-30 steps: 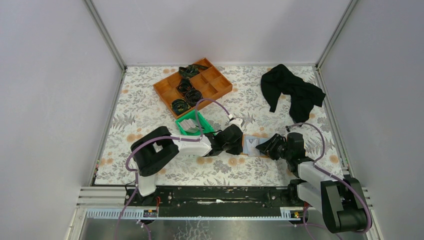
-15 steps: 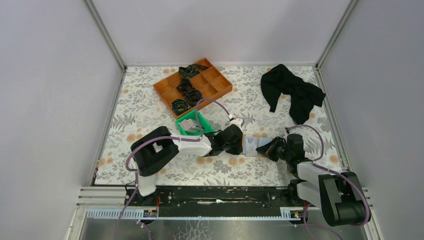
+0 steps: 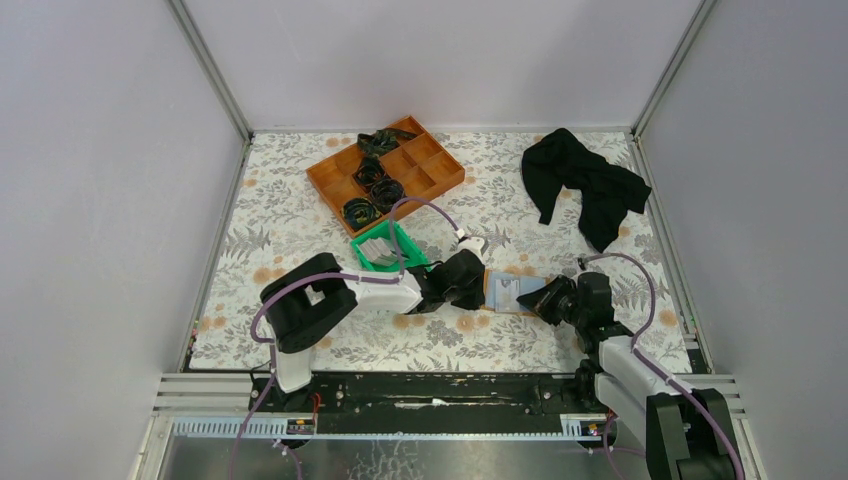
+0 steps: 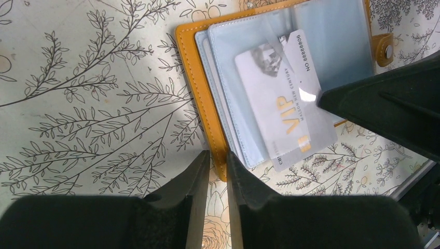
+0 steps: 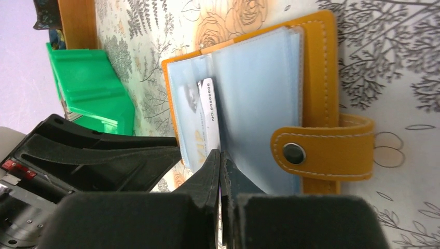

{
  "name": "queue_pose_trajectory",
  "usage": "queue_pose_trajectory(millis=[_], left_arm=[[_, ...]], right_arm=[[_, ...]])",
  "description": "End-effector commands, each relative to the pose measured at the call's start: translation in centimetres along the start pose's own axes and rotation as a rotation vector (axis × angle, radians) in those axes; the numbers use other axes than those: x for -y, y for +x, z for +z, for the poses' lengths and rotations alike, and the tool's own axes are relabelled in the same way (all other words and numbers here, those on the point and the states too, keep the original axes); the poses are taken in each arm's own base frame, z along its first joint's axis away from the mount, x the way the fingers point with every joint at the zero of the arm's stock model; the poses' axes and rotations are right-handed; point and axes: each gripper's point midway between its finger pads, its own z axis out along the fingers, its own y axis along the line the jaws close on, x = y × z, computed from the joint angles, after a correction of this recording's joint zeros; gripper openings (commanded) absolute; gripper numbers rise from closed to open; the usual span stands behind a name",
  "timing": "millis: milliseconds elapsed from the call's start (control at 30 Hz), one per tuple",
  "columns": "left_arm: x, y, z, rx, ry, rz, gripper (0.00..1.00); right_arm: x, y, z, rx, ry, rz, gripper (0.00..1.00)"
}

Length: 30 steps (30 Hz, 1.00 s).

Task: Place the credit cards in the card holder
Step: Adjust the credit card in the card holder.

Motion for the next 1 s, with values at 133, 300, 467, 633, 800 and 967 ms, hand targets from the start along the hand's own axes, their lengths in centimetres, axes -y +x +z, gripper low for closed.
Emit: queue_pose_trajectory(millis=[133, 300, 467, 633, 800, 967], left_arm=[[-7.8, 14.4, -2.7, -0.492, -0.226, 0.043, 0.26], [-7.6, 14.4, -2.7, -0.496, -0.217, 0.048, 0.26], [-7.4, 14.4, -2.8, -0.498, -0.209, 0.055, 0.26], [-7.2, 14.5, -2.7, -0.505, -0.201, 0.061, 0.26], [-7.1, 14.5, -2.7, -0.508, -0.195, 0.066, 0.26], [-7.0, 14.6, -2.6, -0.512, -0.188, 0.073, 0.25]], right_arm=[[1.4, -0.9, 0.2, 0.046, 0.087, -0.015, 0.00], [1.4, -2.1, 0.4, 0.098, 0.100, -0.030, 0.00], [1.2, -3.1, 0.6, 0.132, 0.108, -0.046, 0.00], [1.1, -3.5, 1.0, 0.139, 0.103, -0.049, 0.00], [0.9, -3.6, 1.3, 0.142, 0.091, -0.053, 0.00], [0.7, -3.3, 1.7, 0.127, 0.079, -0.059, 0.00]])
